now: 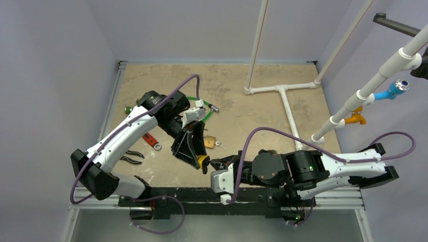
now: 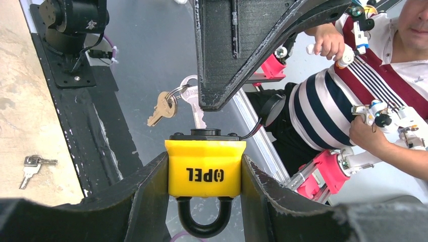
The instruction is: Unlock with the key
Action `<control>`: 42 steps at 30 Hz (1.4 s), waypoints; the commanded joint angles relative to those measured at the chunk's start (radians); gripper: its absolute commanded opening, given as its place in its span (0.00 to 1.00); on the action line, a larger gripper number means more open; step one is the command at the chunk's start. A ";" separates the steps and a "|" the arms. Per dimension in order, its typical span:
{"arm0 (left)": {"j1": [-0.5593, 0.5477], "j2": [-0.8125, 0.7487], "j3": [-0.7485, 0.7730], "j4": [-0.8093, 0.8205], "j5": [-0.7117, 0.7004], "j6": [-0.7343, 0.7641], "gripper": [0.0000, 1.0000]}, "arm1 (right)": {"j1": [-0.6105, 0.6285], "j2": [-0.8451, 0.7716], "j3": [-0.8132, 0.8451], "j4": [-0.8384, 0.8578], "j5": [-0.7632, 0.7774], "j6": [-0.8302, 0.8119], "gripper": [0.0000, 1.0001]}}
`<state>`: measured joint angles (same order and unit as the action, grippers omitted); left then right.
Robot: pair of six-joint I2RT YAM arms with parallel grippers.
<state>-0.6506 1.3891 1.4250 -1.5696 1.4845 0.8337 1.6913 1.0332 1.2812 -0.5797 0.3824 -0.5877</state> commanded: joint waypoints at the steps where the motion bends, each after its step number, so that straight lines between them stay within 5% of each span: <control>1: -0.008 -0.019 0.052 -0.222 0.084 0.038 0.00 | 0.017 0.004 0.050 0.009 0.000 -0.005 0.00; 42: -0.015 -0.029 0.064 -0.222 0.089 0.031 0.00 | 0.057 0.047 0.046 0.043 0.037 -0.069 0.00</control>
<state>-0.6624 1.3891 1.4403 -1.5723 1.4761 0.8333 1.7409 1.0748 1.3075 -0.6037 0.4286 -0.6361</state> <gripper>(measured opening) 0.468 0.004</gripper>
